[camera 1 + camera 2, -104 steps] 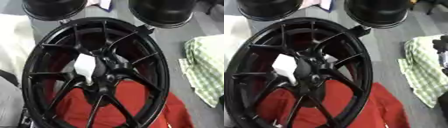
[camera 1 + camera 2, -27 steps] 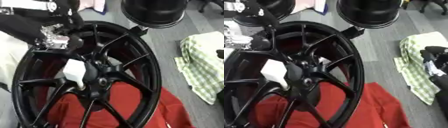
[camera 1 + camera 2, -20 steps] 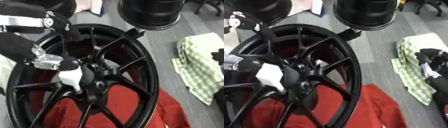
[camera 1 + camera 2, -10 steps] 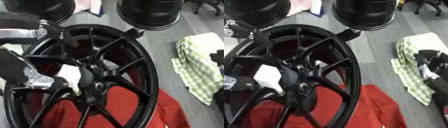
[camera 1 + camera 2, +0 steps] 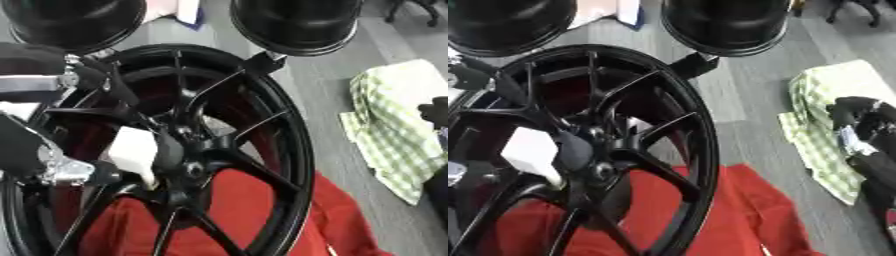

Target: Pull the pin out of the wheel hub.

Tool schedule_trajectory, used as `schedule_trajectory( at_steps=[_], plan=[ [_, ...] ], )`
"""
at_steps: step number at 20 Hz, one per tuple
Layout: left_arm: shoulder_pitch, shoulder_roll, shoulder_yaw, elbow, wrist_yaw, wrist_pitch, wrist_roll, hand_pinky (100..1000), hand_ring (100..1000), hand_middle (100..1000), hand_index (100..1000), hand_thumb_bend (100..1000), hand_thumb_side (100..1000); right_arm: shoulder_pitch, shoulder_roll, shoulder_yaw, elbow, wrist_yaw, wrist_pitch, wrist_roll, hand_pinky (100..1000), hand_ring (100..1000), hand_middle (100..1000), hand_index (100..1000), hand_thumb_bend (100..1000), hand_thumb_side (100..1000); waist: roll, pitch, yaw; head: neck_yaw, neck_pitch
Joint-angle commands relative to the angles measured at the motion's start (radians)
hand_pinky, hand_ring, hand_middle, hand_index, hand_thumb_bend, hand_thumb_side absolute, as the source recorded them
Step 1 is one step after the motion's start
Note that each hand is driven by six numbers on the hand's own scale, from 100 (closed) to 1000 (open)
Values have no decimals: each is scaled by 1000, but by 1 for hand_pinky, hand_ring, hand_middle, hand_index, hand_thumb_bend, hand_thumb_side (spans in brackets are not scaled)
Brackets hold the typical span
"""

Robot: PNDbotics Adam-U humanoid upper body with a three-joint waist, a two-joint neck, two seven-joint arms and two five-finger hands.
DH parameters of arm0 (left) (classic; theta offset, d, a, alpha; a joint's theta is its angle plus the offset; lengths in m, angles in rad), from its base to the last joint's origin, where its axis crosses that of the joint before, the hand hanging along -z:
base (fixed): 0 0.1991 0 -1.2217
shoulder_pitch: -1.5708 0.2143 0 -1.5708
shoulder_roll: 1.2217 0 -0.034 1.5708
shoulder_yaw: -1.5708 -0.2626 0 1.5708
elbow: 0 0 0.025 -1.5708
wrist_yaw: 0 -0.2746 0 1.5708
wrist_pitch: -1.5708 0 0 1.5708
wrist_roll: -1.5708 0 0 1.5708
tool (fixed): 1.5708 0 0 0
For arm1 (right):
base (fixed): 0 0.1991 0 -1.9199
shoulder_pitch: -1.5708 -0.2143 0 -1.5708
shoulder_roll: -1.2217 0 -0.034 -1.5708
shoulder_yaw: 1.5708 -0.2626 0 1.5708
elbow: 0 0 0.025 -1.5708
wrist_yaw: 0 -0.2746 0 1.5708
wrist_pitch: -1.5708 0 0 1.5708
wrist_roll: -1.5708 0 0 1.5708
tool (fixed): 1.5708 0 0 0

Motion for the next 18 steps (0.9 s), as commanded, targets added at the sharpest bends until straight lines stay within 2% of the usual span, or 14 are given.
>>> schedule_trajectory(
  at_steps=[1, 7, 18],
  plan=[
    [-9, 19, 11, -6, 7, 20, 9, 911, 844, 811, 897, 486, 668, -5, -12, -7, -19, 5, 5, -2, 838, 776, 545, 702, 100, 273, 0, -13, -4, 6, 3],
    [-8, 4, 3, 5, 12, 30, 18, 909, 840, 803, 896, 478, 667, -10, -4, -5, -19, 8, 10, 0, 838, 776, 545, 702, 100, 276, 1, -1, -9, 3, -5],
    [-19, -14, -10, 12, -13, 0, -25, 910, 839, 794, 885, 478, 645, -18, 5, -2, -19, 8, 20, 3, 838, 775, 543, 701, 100, 282, 6, 11, -14, -14, -50]
  ],
)
